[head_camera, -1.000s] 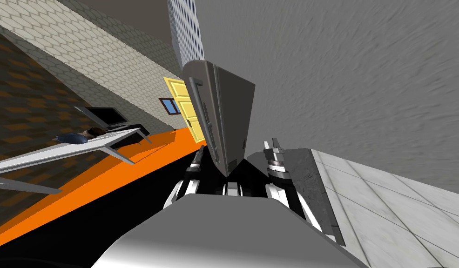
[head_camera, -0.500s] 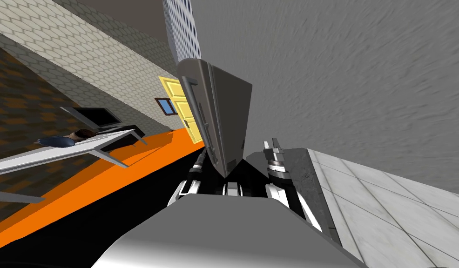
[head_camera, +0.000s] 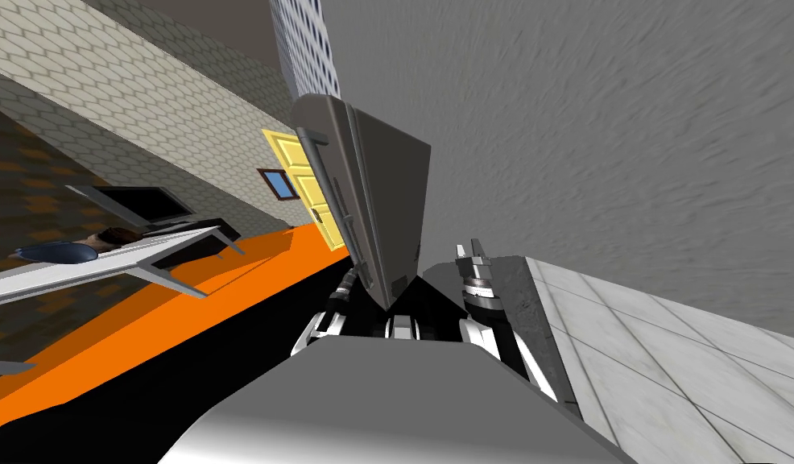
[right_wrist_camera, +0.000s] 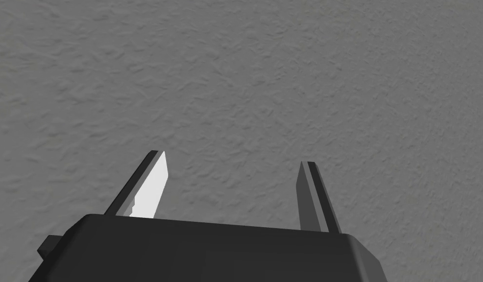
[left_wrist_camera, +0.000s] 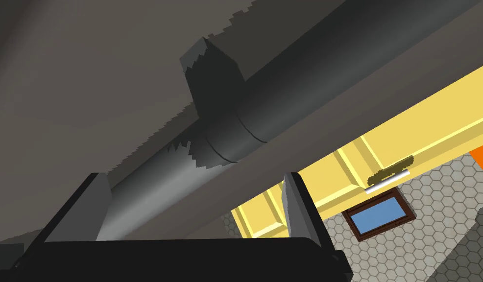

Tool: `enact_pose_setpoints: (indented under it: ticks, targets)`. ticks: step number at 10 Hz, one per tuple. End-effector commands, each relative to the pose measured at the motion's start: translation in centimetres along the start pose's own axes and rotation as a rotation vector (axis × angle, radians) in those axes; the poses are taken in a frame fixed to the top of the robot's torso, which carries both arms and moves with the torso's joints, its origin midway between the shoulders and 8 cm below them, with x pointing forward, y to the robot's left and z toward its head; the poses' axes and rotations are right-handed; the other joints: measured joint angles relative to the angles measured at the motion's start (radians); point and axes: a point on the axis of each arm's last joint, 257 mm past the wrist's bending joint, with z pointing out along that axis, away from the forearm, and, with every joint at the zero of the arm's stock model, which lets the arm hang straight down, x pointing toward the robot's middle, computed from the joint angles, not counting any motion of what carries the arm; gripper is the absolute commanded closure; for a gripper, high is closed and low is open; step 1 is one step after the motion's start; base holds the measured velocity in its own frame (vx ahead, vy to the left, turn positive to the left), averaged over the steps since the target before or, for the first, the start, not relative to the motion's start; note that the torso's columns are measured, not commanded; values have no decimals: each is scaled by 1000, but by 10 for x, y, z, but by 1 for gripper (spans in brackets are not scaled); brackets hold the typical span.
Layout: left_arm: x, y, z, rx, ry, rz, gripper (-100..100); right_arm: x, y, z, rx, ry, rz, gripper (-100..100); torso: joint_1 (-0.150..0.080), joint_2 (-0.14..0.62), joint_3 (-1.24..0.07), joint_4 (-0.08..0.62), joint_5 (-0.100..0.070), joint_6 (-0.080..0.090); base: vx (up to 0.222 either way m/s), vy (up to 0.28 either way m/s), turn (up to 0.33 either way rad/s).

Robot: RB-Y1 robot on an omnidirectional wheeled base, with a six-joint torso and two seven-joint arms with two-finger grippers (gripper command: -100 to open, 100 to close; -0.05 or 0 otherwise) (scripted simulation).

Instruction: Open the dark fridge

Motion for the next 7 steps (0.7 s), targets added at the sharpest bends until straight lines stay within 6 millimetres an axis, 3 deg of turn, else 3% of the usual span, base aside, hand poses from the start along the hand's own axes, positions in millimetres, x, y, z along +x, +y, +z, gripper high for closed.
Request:
enact_pose_setpoints:
  ticks: [1, 5, 6, 7]
  targets:
    - [9, 21, -1, -38, 37, 44, -100, 0, 0, 0, 0, 0, 0, 0, 0, 0, 0, 0, 0, 0, 29, -18, -37]
    - [23, 55, -5, -94, 94, 114, -100, 0, 0, 0, 0, 0, 0, 0, -1, -1, -1, 0, 0, 0, 29, -24, -44]
    - [23, 48, -4, -85, 85, 102, -100, 0, 0, 0, 0, 0, 0, 0, -1, -1, -1, 0, 0, 0, 13, -10, -4]
    - [27, 44, 10, -56, 93, 99, -100, 0, 0, 0, 0, 0, 0, 0, 0, 0, 0, 0, 0, 0, -25, -23, 113]
